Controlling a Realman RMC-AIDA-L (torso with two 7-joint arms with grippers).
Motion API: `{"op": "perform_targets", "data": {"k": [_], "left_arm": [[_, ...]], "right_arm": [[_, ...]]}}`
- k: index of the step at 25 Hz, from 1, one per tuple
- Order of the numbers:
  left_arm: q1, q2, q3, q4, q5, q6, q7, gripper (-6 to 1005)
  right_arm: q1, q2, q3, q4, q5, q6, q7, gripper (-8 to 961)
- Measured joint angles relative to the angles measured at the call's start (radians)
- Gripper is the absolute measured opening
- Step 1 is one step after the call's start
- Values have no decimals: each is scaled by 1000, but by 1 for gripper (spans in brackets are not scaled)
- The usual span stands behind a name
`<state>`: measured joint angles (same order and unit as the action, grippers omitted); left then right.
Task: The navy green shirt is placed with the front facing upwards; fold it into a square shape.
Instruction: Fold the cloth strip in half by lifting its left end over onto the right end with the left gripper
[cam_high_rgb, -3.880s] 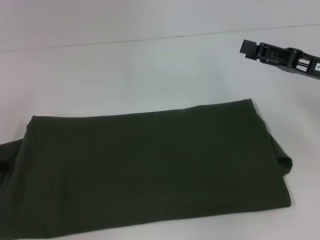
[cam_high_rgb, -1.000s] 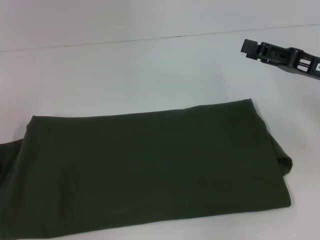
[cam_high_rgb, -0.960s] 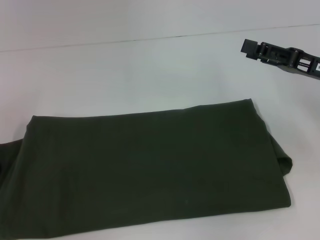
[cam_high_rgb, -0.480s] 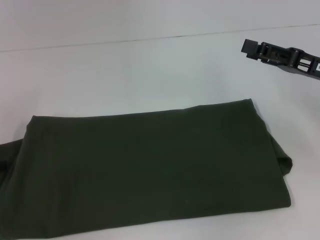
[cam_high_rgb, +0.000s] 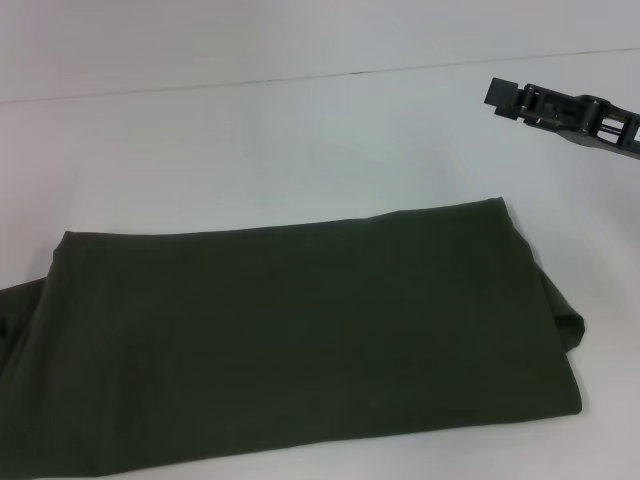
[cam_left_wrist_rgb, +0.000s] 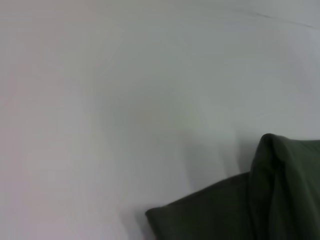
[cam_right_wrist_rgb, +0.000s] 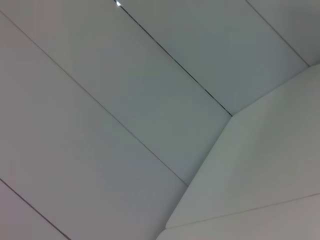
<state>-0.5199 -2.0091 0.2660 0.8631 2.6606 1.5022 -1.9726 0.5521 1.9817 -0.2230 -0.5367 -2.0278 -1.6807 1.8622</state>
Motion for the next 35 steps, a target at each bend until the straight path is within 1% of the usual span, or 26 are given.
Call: {"op": "perform_targets", "data": {"k": [4,8,11,18,35], "left_arm": [[5,1,5,14,7,7,-8,899],[4,1,10,21,25,28,-11,899],[-6,6,15,20,36,52,-12,898],[-16,9,15,17,37,69,-13,897],[-17,10,22,7,64,45,-25,896]], "right_arm": [[-1,0,1,0,0,-1,0,886],[-2,0,1,-2,0,-2,0,886],[-3,0,1,-2,0,-2,0,886],[-6,0,1,-3,1,-2,0,886],[-12,-2,1,-3,11,-2,0,886]]}}
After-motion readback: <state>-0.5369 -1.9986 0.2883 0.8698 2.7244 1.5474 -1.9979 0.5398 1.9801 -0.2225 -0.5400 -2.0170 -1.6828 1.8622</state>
